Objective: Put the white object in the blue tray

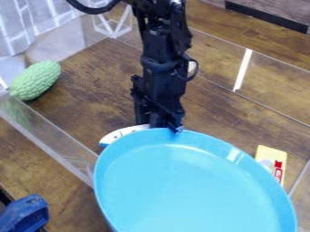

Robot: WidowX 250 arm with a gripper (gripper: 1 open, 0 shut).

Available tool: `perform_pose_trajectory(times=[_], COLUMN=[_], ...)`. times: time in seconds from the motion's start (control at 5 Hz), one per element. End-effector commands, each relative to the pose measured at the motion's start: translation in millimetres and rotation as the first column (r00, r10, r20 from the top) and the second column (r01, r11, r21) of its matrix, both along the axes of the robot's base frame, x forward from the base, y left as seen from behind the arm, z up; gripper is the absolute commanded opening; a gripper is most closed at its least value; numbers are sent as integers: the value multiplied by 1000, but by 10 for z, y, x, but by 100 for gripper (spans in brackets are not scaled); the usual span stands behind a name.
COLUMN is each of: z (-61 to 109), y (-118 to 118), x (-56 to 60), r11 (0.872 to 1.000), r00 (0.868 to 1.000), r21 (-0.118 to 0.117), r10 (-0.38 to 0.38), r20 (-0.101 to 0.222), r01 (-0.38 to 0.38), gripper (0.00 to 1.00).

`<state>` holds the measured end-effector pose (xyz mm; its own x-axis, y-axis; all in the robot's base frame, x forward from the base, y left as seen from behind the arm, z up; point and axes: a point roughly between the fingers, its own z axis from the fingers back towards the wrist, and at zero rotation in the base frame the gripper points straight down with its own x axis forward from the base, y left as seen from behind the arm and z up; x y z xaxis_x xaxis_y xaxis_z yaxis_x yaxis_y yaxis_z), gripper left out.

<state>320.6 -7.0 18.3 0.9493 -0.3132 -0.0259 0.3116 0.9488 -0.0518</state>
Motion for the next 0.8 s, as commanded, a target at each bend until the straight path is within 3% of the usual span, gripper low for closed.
perform_pose_trajectory(times=[0.0, 0.2, 0.6], z=[-7, 12, 139], y=[119, 169, 126], x=[29, 52, 205], r11=[999, 998, 989], r00=[999, 998, 989], r21=[7, 15, 27], r10=[37, 55, 146], r20=[-13, -21, -32], r01=[-37, -55, -146], gripper=[0, 0, 0])
